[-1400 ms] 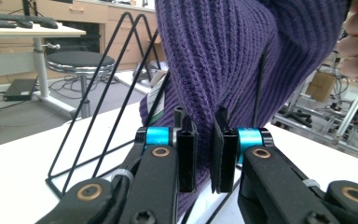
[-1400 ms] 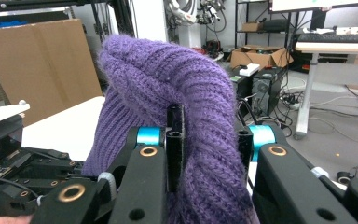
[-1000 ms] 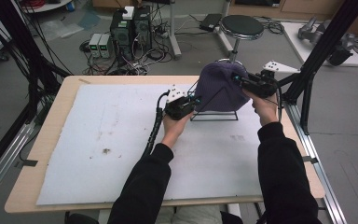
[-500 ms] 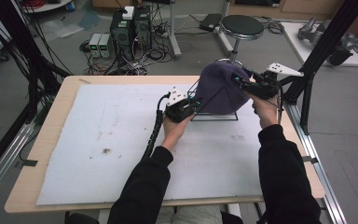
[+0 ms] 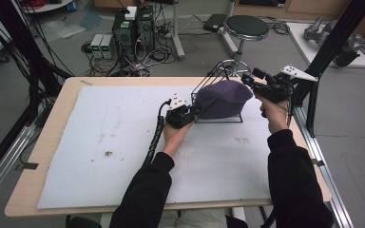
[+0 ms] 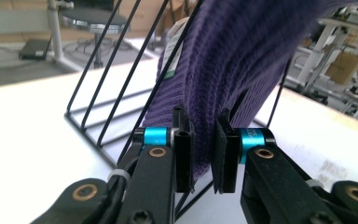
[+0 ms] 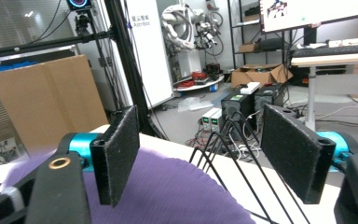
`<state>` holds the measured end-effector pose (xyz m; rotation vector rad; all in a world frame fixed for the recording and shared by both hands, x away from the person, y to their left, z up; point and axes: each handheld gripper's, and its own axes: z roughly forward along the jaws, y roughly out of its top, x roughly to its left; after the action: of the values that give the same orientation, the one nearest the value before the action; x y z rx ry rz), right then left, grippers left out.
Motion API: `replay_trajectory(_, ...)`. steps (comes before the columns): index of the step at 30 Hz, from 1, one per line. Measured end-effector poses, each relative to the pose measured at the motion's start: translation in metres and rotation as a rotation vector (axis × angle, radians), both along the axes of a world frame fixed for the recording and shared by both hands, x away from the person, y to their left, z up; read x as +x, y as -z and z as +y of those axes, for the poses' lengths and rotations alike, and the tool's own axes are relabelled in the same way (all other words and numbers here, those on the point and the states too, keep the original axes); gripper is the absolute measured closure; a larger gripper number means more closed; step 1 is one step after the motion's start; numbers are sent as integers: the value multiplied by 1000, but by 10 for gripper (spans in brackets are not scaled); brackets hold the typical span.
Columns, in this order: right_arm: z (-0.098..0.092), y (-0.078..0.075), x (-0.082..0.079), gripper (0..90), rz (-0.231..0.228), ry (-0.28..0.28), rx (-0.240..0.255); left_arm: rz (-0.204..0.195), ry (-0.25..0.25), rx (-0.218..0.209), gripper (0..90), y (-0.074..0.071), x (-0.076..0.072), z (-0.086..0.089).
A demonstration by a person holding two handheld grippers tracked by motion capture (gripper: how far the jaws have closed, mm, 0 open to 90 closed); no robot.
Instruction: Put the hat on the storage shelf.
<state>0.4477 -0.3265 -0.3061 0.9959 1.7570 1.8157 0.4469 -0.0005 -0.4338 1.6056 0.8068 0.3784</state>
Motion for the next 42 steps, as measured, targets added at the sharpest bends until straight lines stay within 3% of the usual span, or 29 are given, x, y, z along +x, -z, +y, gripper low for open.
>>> replay_trajectory(7,2,-3,-7,257,-1,-14,22,57,8,-4,449,4,0,1)
replay_trajectory(10,3,-7,-14,213,5,-3,20,50,14,1,345,3,-4,5)
replay_trajectory(13,4,-10,-24,195,1,39,2,28,17,1,319,-1,-13,11)
replay_trajectory(18,7,-14,-44,148,34,139,-87,-30,8,-1,294,-15,-30,24)
replay_trajectory(24,13,-9,-75,137,-4,268,-167,-73,-2,5,249,-30,-53,38)
replay_trajectory(32,14,5,-100,135,19,297,-180,-148,-30,-11,226,-46,-87,66)
replay_trajectory(42,9,42,-132,125,40,352,-176,-194,-140,-31,212,-48,-125,131)
